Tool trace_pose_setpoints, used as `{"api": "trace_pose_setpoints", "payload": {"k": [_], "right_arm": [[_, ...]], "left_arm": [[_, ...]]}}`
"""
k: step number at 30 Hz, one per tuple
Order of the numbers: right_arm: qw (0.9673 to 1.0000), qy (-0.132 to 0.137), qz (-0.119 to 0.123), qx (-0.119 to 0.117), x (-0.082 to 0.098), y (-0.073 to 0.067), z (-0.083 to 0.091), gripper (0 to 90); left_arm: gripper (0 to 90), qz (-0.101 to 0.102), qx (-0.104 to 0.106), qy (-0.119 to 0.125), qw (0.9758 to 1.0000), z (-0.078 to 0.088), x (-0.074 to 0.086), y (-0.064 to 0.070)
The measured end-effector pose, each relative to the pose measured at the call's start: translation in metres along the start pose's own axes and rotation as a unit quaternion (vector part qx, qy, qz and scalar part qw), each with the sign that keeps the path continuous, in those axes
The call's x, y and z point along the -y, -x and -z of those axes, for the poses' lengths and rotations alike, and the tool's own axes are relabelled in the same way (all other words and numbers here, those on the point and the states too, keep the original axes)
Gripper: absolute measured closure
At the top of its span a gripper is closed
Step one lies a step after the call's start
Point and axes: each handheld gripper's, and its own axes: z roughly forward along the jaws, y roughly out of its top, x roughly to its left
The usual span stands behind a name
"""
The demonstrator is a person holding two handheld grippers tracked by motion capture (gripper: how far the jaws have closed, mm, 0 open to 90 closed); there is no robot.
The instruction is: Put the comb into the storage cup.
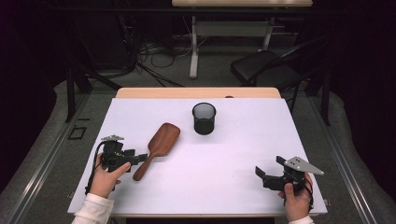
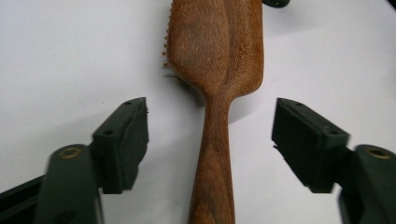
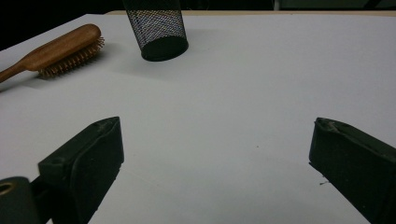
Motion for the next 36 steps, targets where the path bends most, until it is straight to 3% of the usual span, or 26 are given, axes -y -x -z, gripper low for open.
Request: {"api": "trace_pose_setpoints", "payload": {"k": [4,6,9,17,28,36], "right_arm": [[1.0,-0.002,-0.002,0.0,0.0,0.0,0.0,2.9],[1.0,-0.002,-0.004,0.0,0.0,0.0,0.0,2.9],[1.0,-0.004,-0.004,0.0,0.0,0.001,0.0,2.9],[1.0,-0.003,-0.007,0.001,0.001,0.0,-0.001,2.9],[1.0,-0.002,-0.003,-0.002,0.0,0.0,-0.001,2.9],[1.0,-0.005,-0.002,-0.003,0.0,0.0,-0.001,2.9]], "left_arm": [[15.0,-0.011,-0.013,-0.01,0.9998,-0.003,-0.001,0.004],[13.5,-0.01,-0.015,-0.014,0.9997,-0.004,-0.001,0.004],[0.8,-0.007,-0.019,-0.012,0.9997,-0.005,0.0,0.005],[0.4,-0.01,-0.023,-0.005,0.9997,-0.003,0.0,0.007],[0.4,-0.039,-0.033,-0.008,0.9987,-0.002,0.0,0.013],[0.4,-0.063,-0.05,-0.032,0.9963,-0.01,-0.002,0.024]]}}
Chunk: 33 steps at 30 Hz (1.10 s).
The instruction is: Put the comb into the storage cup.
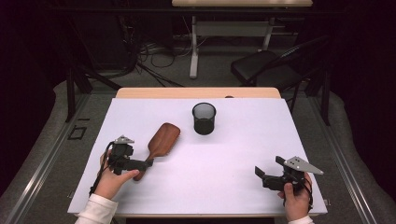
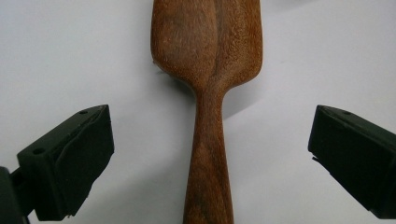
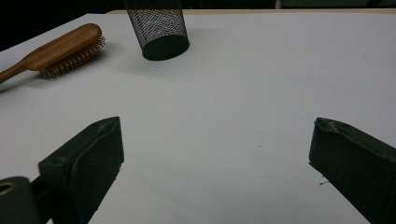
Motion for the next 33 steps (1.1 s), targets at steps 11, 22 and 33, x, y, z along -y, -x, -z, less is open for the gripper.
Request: {"api": "trace_pose_setpoints", "payload": {"k": [11,22,33], "right_arm": [[1.0,0.0,0.001,0.005,0.0,0.0,0.0,2.9],[1.0,0.001,0.002,0.005,0.001,0.0,0.0,3.0],[1.0,-0.001,0.005,0.005,0.001,-0.001,-0.001,3.1]], "left_arm": [[0.5,-0.009,-0.018,-0.031,0.9993,-0.007,-0.014,0.01],[0.7,-0.007,-0.009,-0.059,0.9982,-0.004,-0.03,0.008],[2.4,-0.022,-0.029,-0.099,0.9944,-0.002,-0.038,0.008]]}}
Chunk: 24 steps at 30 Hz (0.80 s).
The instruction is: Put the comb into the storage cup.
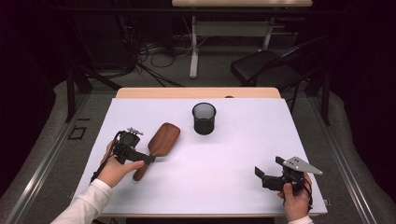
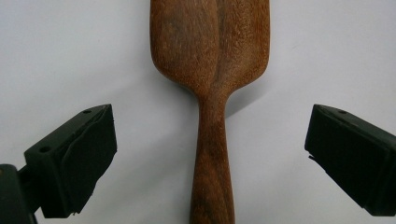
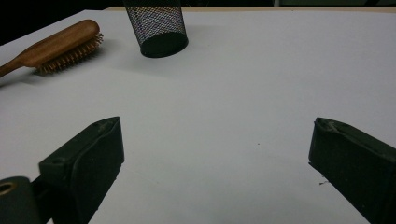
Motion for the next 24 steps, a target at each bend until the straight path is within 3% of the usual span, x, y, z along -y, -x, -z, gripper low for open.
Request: {"api": "trace_pose_setpoints", "payload": {"k": [24], "right_arm": [[1.0,-0.004,0.001,-0.002,0.0,-0.001,0.001,3.0]], "left_arm": [[2.3,-0.006,-0.012,-0.056,0.9983,-0.006,-0.013,0.007]]}}
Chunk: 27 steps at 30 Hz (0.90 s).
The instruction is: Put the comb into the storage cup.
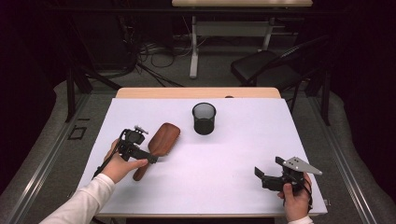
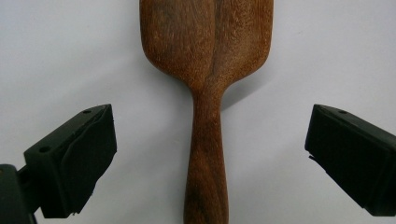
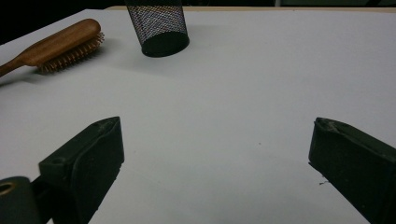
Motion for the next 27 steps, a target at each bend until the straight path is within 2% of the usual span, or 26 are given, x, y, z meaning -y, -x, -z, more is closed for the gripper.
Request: {"api": "trace_pose_setpoints", "payload": {"k": [18,25,27], "right_arm": [[1.0,0.0,0.004,-0.001,0.0002,-0.0005,-0.001,3.1],[1.0,-0.001,0.004,-0.001,0.0003,-0.0004,-0.001,3.2],[1.0,-0.001,0.003,-0.001,0.0004,-0.0007,-0.001,3.2]], "left_arm": [[2.8,-0.009,-0.024,-0.038,0.999,-0.0012,-0.0057,-0.0003],[5.5,-0.004,-0.033,-0.052,0.9981,-0.0042,-0.008,0.0001],[6.6,0.003,-0.034,-0.057,0.9978,-0.0058,-0.0086,0.001]]}}
